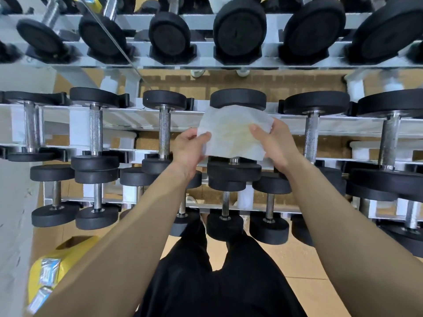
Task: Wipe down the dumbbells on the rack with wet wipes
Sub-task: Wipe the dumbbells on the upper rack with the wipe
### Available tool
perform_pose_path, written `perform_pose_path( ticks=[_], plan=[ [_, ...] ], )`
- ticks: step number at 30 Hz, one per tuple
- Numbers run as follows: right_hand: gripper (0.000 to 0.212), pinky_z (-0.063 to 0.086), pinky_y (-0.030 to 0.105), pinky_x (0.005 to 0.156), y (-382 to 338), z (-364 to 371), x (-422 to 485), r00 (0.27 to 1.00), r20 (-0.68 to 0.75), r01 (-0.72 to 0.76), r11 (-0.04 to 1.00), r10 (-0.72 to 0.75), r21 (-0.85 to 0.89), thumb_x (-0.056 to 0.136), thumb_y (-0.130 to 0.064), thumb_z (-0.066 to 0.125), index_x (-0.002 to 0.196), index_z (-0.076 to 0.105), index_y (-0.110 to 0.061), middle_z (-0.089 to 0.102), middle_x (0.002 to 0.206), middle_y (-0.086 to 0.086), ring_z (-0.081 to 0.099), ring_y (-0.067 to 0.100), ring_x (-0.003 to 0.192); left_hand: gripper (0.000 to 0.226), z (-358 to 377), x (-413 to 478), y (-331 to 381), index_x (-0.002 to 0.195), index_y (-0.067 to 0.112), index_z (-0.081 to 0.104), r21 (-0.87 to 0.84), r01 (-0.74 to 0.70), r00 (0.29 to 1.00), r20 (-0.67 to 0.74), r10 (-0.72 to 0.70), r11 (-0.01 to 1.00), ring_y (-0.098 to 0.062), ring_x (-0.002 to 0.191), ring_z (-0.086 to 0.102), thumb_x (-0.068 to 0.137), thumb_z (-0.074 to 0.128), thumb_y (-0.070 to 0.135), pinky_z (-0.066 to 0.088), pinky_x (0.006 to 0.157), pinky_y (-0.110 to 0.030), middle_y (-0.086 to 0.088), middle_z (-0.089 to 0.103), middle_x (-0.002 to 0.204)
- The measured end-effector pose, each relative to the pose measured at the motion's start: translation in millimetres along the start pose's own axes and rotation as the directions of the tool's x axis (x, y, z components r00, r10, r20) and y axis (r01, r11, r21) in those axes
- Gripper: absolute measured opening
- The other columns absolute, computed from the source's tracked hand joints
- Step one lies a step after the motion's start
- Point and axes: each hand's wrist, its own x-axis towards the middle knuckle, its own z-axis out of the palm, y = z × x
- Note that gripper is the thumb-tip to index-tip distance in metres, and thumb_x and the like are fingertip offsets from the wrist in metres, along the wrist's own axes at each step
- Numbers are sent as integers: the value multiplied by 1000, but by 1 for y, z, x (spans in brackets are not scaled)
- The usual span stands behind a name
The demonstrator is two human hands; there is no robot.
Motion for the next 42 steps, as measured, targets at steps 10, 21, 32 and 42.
perform_pose_path(
  ticks=[10, 21, 32, 42],
  plan=[
    [40, 49, 40, 85, 47, -8, 36, 982, -185, -151, 794, 49, -589, 95, -46, 62, 116, 59, -11, 65, 109, 8, 60, 29, 102, 16, 18, 21, -29, 93, 25, 58, 517, -115, 990, -7, 139, 848, -20, 93, 67, 89, 72, 19, 56, 82, -36, 7, 67, 93],
    [65, 47, 32, 80, 31, 74, 40, 933, -173, -359, 857, 317, -370, 85, -35, 69, 138, 48, -3, 60, 127, 9, 60, 26, 110, 14, 22, 6, -53, 104, 19, 56, 362, -320, 874, -243, 420, 875, -17, 86, 58, 94, 57, 10, 42, 78, -23, -1, 64, 106],
    [42, 56, 41, 92, 39, 58, 75, 782, 382, -594, 775, 493, 217, 91, -22, 67, 131, 63, -11, 72, 125, 10, 70, 28, 113, 11, 19, 5, -59, 96, 19, 61, 174, -263, 887, -343, 308, 949, 8, 72, 54, 96, 56, 9, 38, 67, -5, 5, 64, 96],
    [37, 51, 20, 62, 53, 49, 83, 713, 645, -604, 709, 277, 364, 68, -28, 92, 79, 58, -18, 52, 64, -6, 53, 6, 57, 22, 18, 9, -55, 89, 31, 57, 167, -193, 907, -346, 241, 967, -7, 87, 57, 97, 54, 10, 39, 77, -14, 6, 64, 99]
  ],
)
